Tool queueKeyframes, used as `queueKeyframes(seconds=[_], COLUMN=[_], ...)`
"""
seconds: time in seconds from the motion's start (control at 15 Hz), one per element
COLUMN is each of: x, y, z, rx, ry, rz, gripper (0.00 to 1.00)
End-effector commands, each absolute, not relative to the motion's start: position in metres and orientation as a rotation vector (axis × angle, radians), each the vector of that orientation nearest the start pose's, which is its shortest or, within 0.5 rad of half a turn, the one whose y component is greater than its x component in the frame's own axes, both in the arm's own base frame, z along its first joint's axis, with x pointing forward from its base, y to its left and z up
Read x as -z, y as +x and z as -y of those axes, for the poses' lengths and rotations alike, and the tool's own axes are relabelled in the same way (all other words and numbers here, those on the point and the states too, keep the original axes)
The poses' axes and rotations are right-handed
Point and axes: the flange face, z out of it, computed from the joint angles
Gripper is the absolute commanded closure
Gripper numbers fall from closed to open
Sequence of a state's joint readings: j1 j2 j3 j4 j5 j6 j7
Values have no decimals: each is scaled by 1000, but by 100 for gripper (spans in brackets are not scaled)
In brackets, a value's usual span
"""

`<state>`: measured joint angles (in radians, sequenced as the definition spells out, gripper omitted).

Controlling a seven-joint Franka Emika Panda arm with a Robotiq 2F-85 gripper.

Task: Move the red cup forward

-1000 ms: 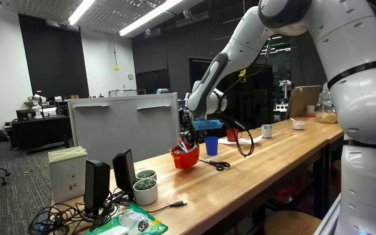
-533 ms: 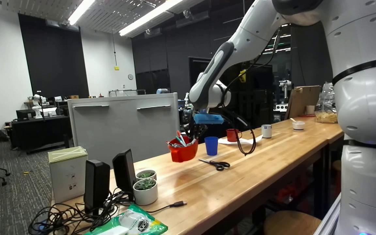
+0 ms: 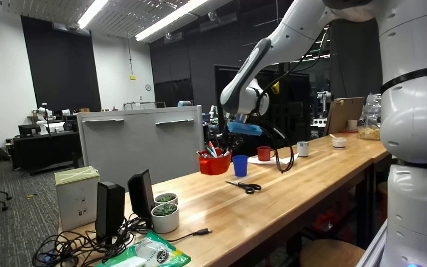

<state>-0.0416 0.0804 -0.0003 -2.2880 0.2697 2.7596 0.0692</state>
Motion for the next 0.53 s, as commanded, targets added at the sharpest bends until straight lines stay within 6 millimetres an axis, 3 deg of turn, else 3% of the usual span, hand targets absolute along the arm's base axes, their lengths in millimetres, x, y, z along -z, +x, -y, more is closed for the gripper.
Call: queueKeyframes(seconds=[0.0, 0.2, 0.47], x=[-369, -357, -357], y=[545, 541, 538], z=[48, 23, 31], rx=[550, 485, 451], ry=[-2899, -2924, -2911], rz=[-511, -427, -459], gripper=[96, 96, 96])
